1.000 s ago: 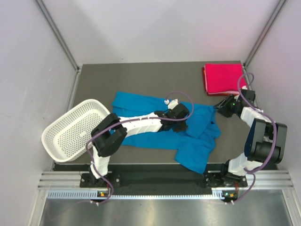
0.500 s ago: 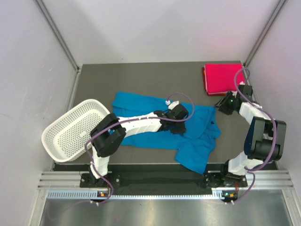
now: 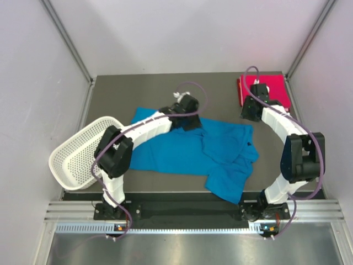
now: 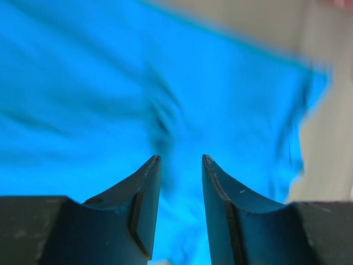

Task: Fold and stack the t-shirts
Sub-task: Fold the tshirt

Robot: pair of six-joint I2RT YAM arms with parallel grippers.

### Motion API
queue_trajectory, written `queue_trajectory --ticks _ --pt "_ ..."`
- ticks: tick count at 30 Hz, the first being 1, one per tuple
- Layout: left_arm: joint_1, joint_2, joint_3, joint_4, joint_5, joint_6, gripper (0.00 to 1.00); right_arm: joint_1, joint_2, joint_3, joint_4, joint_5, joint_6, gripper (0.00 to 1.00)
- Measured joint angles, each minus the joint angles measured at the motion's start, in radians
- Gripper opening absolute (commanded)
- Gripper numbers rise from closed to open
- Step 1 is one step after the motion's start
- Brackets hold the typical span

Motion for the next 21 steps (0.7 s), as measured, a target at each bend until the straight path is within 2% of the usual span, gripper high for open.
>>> queue_trajectory --ticks 4,8,15,21 --pt "0.191 0.001 -0.005 0.043 0.014 0.035 0.41 0.045 0.042 0.033 -0.048 0.077 -0.030 0.43" --pt "0.302 0.032 -0.005 0.095 0.043 0.052 0.40 0.065 0.088 0.051 -0.085 0.151 -0.045 0.44" --pt "0.354 0.207 0.029 0.115 0.128 0.074 0.40 0.101 0.136 0.071 -0.132 0.217 -0.075 0.47" --pt "0.390 0.241 0.060 0.126 0.159 0.080 0.40 0.104 0.171 0.071 -0.135 0.232 -0.086 0.48"
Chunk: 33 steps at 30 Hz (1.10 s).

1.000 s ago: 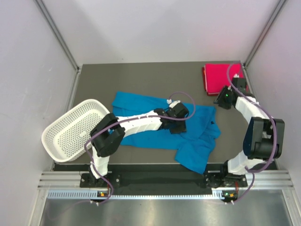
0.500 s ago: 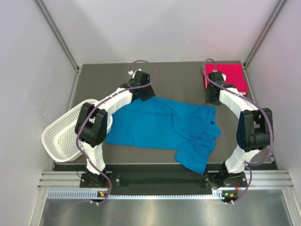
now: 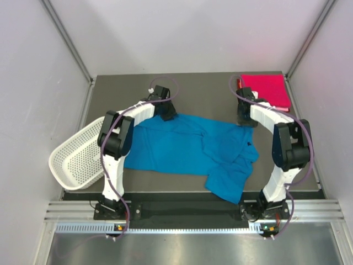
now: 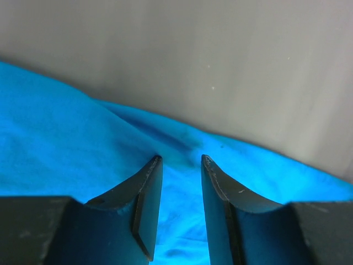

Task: Fold and stack the t-shirts
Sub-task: Fold the tshirt

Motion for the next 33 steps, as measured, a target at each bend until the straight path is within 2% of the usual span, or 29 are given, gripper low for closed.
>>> queue_trajectory --ticks 10,16,23,28,32,33 --pt "0.006 0.015 0.020 -0.002 -0.018 0.013 0.40 -0.007 0.060 -0.004 -0.005 0.150 0.006 0.38" --pt "0.006 0.024 0.031 -0.001 -0.040 0.019 0.40 -0.069 0.049 -0.071 0.076 0.120 0.031 0.26" --pt "0.012 0.040 0.051 0.000 -0.043 0.019 0.40 -0.170 -0.018 -0.152 0.180 -0.045 0.066 0.17" --pt "0.015 0.050 0.066 -0.002 -0.043 0.019 0.40 -0.272 -0.053 -0.217 0.269 -0.272 0.076 0.08" --pt "0.017 0.059 0.080 -0.009 -0.041 0.020 0.41 -0.354 -0.072 -0.269 0.335 -0.455 0.087 0.09" --pt "0.018 0.060 0.083 -0.011 -0.039 0.020 0.40 -0.378 -0.075 -0.283 0.353 -0.505 0.092 0.15"
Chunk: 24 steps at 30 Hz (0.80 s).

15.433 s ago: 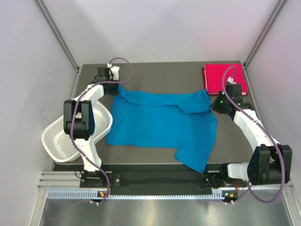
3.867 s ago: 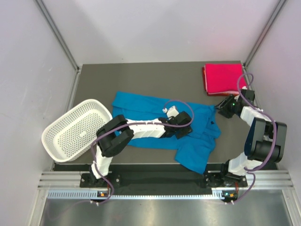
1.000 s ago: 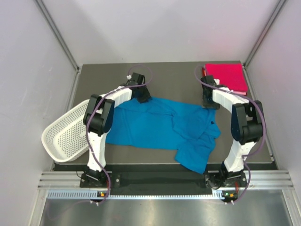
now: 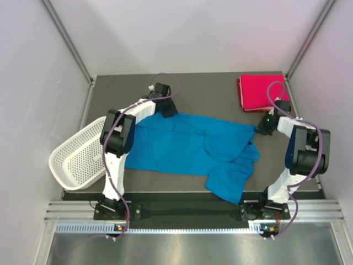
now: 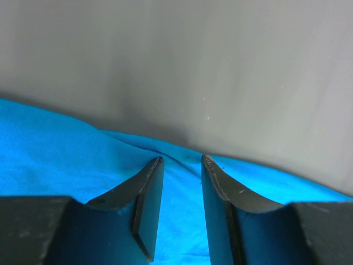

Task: Fold and stack the t-shirts
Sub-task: Fold the tshirt

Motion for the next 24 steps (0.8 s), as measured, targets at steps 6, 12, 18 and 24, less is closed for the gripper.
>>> queue_trajectory --ticks 6,12,18,24 --pt "0.004 0.016 0.024 -0.010 0.009 0.001 0.41 -0.071 -0.001 -0.041 0.086 -0.206 0.033 0.09" --pt "0.006 0.020 0.031 -0.010 0.014 0.002 0.41 -0.103 -0.001 -0.082 0.179 -0.349 0.070 0.17" --pt "0.008 0.029 0.045 -0.016 0.016 0.003 0.41 -0.132 0.000 -0.093 0.242 -0.438 0.111 0.15" --pt "0.008 0.033 0.053 -0.018 0.018 0.006 0.41 -0.133 0.034 -0.093 0.284 -0.481 0.140 0.00"
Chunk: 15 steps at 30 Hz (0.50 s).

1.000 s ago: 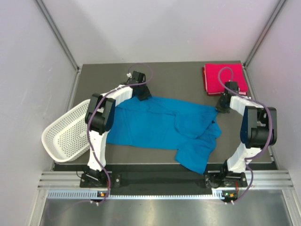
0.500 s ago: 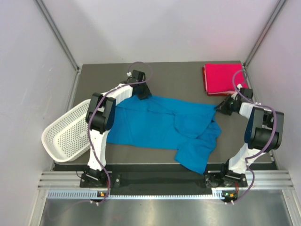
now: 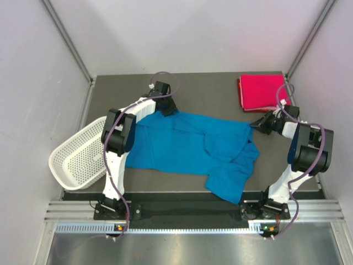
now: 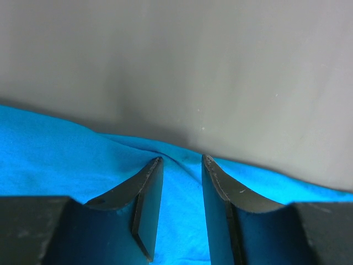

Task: Fold and stack the t-shirts
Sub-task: Fold the tshirt

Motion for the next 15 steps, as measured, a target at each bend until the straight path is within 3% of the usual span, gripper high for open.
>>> queue_trajectory --ticks 4,15 --pt "0.001 0.002 0.002 -0.001 0.001 0.000 0.41 -0.007 0.018 -0.011 0.032 -0.012 0.028 0.00" --pt "0.008 0.007 0.005 0.000 0.017 -0.002 0.41 -0.112 0.055 -0.198 0.374 -0.106 0.259 0.00"
